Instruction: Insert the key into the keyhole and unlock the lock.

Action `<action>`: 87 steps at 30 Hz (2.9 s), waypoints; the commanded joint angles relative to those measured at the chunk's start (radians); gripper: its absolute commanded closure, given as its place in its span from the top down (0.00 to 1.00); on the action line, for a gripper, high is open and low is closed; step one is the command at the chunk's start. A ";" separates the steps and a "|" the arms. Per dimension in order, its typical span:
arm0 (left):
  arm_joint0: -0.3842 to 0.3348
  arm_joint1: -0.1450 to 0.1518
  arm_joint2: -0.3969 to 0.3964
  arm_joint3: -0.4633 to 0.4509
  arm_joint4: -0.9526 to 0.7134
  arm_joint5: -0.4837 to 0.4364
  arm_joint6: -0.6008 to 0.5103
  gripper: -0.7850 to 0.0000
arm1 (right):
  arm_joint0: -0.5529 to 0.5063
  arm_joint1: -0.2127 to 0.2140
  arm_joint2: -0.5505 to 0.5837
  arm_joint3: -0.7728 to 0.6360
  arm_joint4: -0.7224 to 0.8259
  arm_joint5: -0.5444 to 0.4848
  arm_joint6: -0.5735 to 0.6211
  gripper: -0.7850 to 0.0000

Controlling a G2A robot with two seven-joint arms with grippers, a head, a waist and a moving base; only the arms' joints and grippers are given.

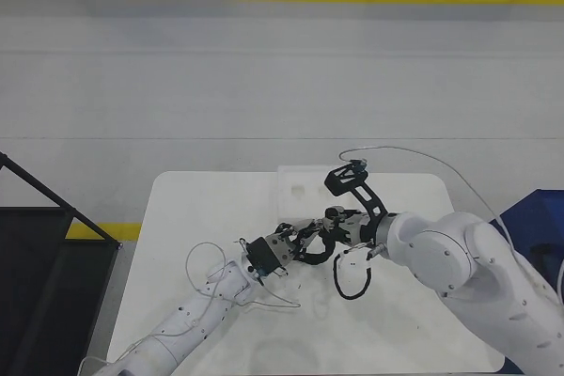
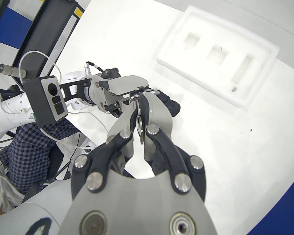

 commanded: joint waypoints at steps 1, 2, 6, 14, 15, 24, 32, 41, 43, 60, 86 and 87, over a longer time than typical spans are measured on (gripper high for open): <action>0.001 0.000 -0.002 -0.002 0.009 0.003 0.001 0.00 | 0.009 -0.003 -0.003 0.008 0.007 -0.003 0.013 0.00; 0.001 -0.001 -0.002 -0.003 0.015 0.005 0.002 0.00 | 0.014 -0.004 -0.005 0.012 0.009 -0.005 0.019 0.00; 0.001 -0.003 -0.002 -0.005 0.034 0.009 0.007 0.00 | 0.033 -0.009 -0.010 0.030 0.017 -0.009 0.039 0.00; -0.001 -0.007 -0.006 -0.002 0.052 0.012 0.015 0.00 | 0.067 -0.015 -0.004 0.067 0.061 -0.027 0.093 0.00; -0.002 -0.007 -0.007 -0.002 0.053 0.012 0.016 0.00 | 0.070 -0.016 -0.003 0.072 0.067 -0.029 0.099 0.00; -0.004 -0.012 -0.009 0.000 0.067 0.009 0.037 0.00 | 0.083 -0.024 0.001 0.108 0.132 -0.058 0.089 0.00; -0.005 -0.016 -0.012 0.004 0.075 0.002 0.050 0.00 | 0.100 -0.030 -0.002 0.137 0.155 -0.082 0.090 0.00; 0.000 -0.021 -0.018 0.008 0.066 -0.005 0.057 0.00 | 0.096 -0.031 0.000 0.151 0.171 -0.091 0.093 0.03; 0.001 -0.022 -0.019 0.009 0.062 -0.009 0.059 0.00 | 0.092 -0.031 0.002 0.150 0.172 -0.091 0.085 0.02; 0.012 -0.028 -0.036 0.014 0.036 -0.033 0.071 0.00 | 0.059 -0.032 0.022 0.137 0.170 -0.093 0.019 0.15; 0.088 0.051 -0.265 -0.177 0.022 -0.341 -0.081 0.00 | -0.146 0.020 0.273 0.200 0.227 -0.543 -0.085 0.00; 0.097 0.057 -0.279 -0.194 0.023 -0.361 -0.077 0.00 | -0.158 0.023 0.279 0.197 0.227 -0.561 -0.066 0.00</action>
